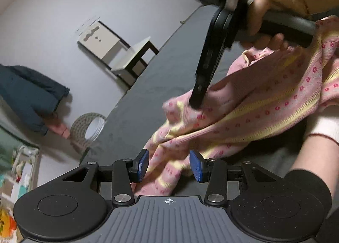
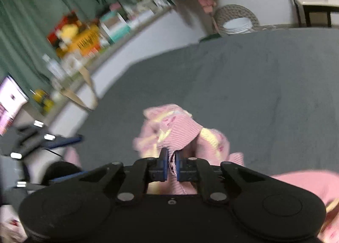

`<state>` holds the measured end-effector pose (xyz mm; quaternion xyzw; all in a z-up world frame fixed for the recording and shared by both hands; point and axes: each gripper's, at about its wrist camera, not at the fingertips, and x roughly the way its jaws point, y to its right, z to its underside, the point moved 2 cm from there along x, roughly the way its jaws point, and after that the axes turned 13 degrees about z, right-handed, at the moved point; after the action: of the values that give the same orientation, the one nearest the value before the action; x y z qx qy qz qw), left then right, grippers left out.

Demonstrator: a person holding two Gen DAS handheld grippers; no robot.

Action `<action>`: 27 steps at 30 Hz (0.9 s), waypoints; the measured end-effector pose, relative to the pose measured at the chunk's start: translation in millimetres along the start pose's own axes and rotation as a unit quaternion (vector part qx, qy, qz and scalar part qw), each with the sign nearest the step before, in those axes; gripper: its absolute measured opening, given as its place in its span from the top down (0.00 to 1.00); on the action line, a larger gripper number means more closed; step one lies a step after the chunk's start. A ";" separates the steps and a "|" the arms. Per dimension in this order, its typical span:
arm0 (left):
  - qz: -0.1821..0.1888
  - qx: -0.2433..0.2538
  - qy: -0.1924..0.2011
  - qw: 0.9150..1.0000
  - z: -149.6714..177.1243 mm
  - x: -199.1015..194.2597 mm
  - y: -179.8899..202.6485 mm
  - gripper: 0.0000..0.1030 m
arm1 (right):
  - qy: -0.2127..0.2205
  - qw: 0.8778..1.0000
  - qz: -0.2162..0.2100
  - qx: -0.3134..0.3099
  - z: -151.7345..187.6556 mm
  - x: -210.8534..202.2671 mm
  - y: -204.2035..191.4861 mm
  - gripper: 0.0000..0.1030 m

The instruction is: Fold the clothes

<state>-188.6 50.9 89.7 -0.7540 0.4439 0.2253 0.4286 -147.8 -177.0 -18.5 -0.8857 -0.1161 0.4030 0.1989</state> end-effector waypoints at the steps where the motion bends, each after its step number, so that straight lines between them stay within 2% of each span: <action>1: -0.002 -0.001 -0.001 1.000 2.2 -2.9 -0.6 0.57 | -0.002 0.999 -0.030 0.023 6.0 -10.7 2.0 0.93; 3: -0.006 0.003 0.003 1.000 4.5 -8.8 1.0 0.55 | -0.011 0.993 -0.090 0.071 21.6 -33.0 7.3 0.93; 5: -0.005 0.018 0.011 1.000 6.0 -13.5 6.1 0.46 | -0.018 0.987 -0.127 0.092 42.7 -58.7 11.4 0.93; 7: -0.001 0.036 0.020 0.999 6.5 -18.3 14.3 0.41 | -0.019 0.987 -0.128 0.100 60.8 -79.5 15.9 0.93; 9: 0.011 0.051 0.034 0.998 4.9 -21.6 24.6 0.38 | -0.017 0.988 -0.122 0.098 73.6 -95.4 18.6 0.93; 13: 0.068 0.067 0.036 0.995 2.2 -17.2 43.3 0.38 | -0.019 0.996 -0.087 -0.003 99.2 -106.0 -10.2 0.92; 16: 0.070 0.097 0.021 0.993 1.9 -17.8 54.9 0.38 | -0.038 0.994 -0.072 -0.070 120.3 -102.3 -36.0 0.92; 18: 0.091 0.109 0.020 0.990 3.0 -20.9 60.5 0.38 | -0.055 0.992 -0.057 -0.100 132.3 -96.2 -46.5 0.91; 21: 0.101 0.121 0.011 0.987 2.5 -23.0 67.8 0.38 | -0.075 0.988 -0.027 -0.129 142.8 -91.4 -52.1 0.80; 22: 0.096 0.127 0.006 0.987 2.2 -22.8 68.6 0.38 | -0.080 0.987 -0.017 -0.136 145.7 -91.0 -53.3 0.71; 25: 0.083 0.124 -0.006 0.989 2.5 -25.4 67.9 0.38 | -0.065 0.988 -0.018 -0.137 141.7 -107.8 -49.2 0.64; 27: 0.079 0.101 -0.003 0.992 2.8 -29.8 65.5 0.38 | -0.045 0.989 -0.008 -0.138 135.5 -120.0 -48.9 0.61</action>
<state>-260.0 51.8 80.4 -0.6687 0.5214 0.2145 0.4847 -330.8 -142.1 2.8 -0.8846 -0.1863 0.4212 0.0727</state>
